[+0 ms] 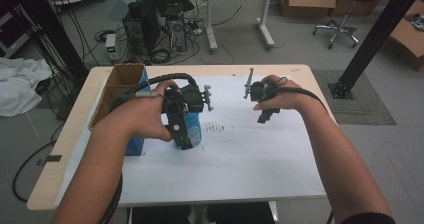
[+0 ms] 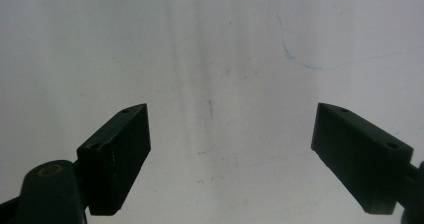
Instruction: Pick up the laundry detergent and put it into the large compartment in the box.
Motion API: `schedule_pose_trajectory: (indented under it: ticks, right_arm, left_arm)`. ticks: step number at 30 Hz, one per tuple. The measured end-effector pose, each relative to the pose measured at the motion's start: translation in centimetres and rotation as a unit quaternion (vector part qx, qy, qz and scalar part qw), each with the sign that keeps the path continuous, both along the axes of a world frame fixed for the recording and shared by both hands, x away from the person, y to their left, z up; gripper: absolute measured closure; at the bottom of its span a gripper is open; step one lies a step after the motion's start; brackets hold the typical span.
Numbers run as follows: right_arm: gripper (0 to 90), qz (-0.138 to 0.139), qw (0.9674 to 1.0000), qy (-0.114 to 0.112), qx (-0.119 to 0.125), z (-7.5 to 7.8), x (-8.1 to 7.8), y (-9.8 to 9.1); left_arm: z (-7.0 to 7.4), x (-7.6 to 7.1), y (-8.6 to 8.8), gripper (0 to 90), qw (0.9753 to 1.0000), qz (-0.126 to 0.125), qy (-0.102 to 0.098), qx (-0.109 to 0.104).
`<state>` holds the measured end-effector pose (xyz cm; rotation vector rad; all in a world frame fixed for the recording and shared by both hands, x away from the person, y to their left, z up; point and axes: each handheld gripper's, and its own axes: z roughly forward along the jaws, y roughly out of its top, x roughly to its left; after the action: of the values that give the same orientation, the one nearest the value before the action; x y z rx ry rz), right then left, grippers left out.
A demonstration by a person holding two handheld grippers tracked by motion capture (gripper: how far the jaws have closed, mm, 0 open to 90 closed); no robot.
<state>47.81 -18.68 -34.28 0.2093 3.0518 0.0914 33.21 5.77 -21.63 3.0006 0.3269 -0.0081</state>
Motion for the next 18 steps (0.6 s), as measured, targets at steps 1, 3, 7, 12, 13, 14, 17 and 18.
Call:
schedule_pose_trajectory:
  ticks: [1, 3, 7, 12, 13, 14, 17, 18]
  right_arm:
    - [16.1, -0.001, 1.0, 0.0, 0.0, 0.0, 0.0, 0.0]
    - [16.1, 0.0, 1.0, 0.001, 0.001, -0.1, 0.0, 0.0]
    - [16.1, -0.001, 1.0, 0.001, 0.0, -0.1, 0.0, 0.1]
    - [16.1, -0.001, 1.0, 0.002, -0.002, -0.3, 0.1, 0.2]
    - [16.1, 0.0, 1.0, 0.003, -0.002, -0.3, 0.2, 0.2]
    - [16.1, -0.001, 1.0, 0.003, -0.001, -0.3, 0.2, 0.2]
    - [16.1, 0.0, 1.0, 0.003, -0.001, -0.3, 0.2, 0.2]
    - [16.1, 0.001, 1.0, 0.002, -0.002, -0.2, 0.2, 0.3]
  left_arm:
    - [0.1, 0.2, 0.2, 0.1, 1.0, 0.004, 0.003, -0.001]
    - [0.1, 0.5, 0.5, 0.1, 0.9999, 0.01, 0.001, -0.01]
    - [0.2, 0.9, 1.1, 0.1, 0.9995, 0.017, -0.002, -0.028]
    - [-0.2, 1.5, 1.7, 0.1, 0.9988, 0.034, -0.005, -0.035]
    - [-0.2, 1.6, 1.8, 0.1, 0.9985, 0.041, -0.005, -0.037]
    - [-0.3, 1.8, 1.8, 0.1, 0.9984, 0.043, -0.007, -0.037]
    - [-0.5, 2.5, 2.0, 0.1, 0.9976, 0.06, 0.001, -0.034]
    - [-0.6, 2.8, 2.1, 0.1, 0.9976, 0.062, 0.002, -0.032]
